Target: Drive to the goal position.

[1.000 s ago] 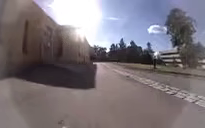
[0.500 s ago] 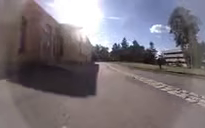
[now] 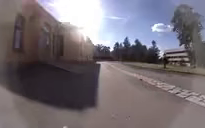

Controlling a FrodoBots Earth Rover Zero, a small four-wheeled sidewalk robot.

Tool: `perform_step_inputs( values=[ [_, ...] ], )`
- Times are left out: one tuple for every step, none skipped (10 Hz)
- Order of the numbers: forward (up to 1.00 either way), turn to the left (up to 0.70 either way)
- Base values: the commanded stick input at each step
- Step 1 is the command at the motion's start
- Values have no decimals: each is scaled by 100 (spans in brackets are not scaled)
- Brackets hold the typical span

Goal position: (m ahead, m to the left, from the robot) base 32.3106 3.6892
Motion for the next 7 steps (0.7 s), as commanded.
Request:
perform_step_inputs(
  values=[
    [100, -29],
    [100, -40],
    [100, -31],
    [100, 0],
    [100, 0],
    [100, 0],
    [100, 0]
  ],
)
